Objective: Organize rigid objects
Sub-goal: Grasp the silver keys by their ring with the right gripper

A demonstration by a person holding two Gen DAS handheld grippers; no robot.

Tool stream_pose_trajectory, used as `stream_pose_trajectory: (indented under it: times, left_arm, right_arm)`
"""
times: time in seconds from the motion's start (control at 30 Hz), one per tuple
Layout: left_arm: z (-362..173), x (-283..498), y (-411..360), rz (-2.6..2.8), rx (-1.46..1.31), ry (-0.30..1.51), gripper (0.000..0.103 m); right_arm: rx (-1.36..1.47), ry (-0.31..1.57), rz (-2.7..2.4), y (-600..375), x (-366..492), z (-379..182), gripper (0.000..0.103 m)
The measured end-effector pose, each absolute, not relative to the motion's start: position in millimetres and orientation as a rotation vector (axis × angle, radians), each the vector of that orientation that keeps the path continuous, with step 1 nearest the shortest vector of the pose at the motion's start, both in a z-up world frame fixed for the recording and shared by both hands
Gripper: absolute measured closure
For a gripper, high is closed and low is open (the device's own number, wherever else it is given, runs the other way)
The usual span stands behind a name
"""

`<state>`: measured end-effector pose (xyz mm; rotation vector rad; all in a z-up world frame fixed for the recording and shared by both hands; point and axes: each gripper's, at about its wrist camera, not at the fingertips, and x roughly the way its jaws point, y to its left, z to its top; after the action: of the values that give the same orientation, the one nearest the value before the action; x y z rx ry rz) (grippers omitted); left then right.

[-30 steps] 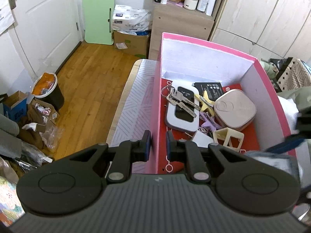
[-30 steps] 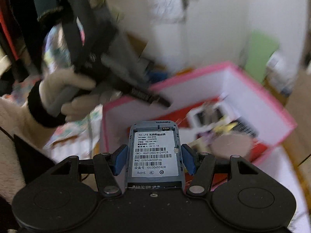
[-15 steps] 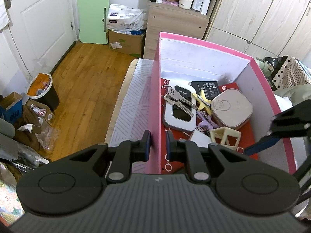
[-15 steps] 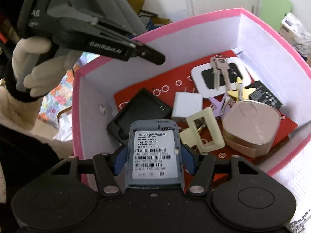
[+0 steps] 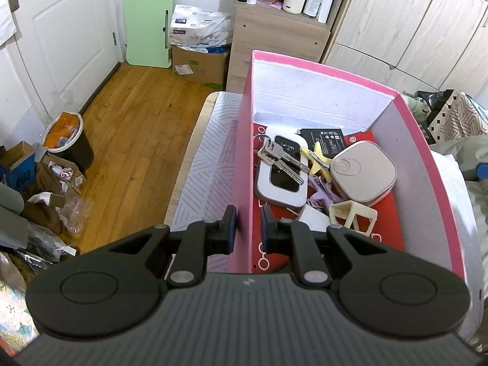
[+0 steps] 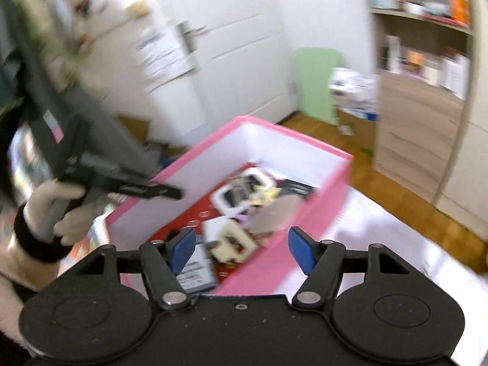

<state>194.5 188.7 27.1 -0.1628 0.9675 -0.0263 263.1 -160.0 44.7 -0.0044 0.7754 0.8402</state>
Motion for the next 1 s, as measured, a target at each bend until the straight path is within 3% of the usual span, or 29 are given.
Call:
stream_pose_trajectory:
  times: [0.33,0.5,0.6,0.7,1.0]
  left_arm:
    - [27.0,193.2,189.8,-0.007,-0.182,0.967,0.09]
    - [27.1,193.0,188.0,-0.003,-0.172,0.965,0.09]
    - [27.7,192.9,188.2,-0.007,-0.182,0.966,0.09]
    - [28.2,193.4,187.9,-0.006,-0.181,0.966,0.09]
    - [28.0,193.5,190.2,-0.008,-0.18,0.966,0.09]
  right_arm:
    - [0.116,0.699,0.559,-232.8,244.6,-3.7,0.035]
    - [0.001,0.694,0.474,-227.7,245.2,-34.2,0.039]
    - [-0.181,0.727,0.347,-215.6,257.1,-61.3,0.054]
    - [-0.099,0.78,0.342,-223.9,278.6,-77.0,0.063]
    - [0.047,0.78,0.294,-228.4,313.0,-91.0,0.06]
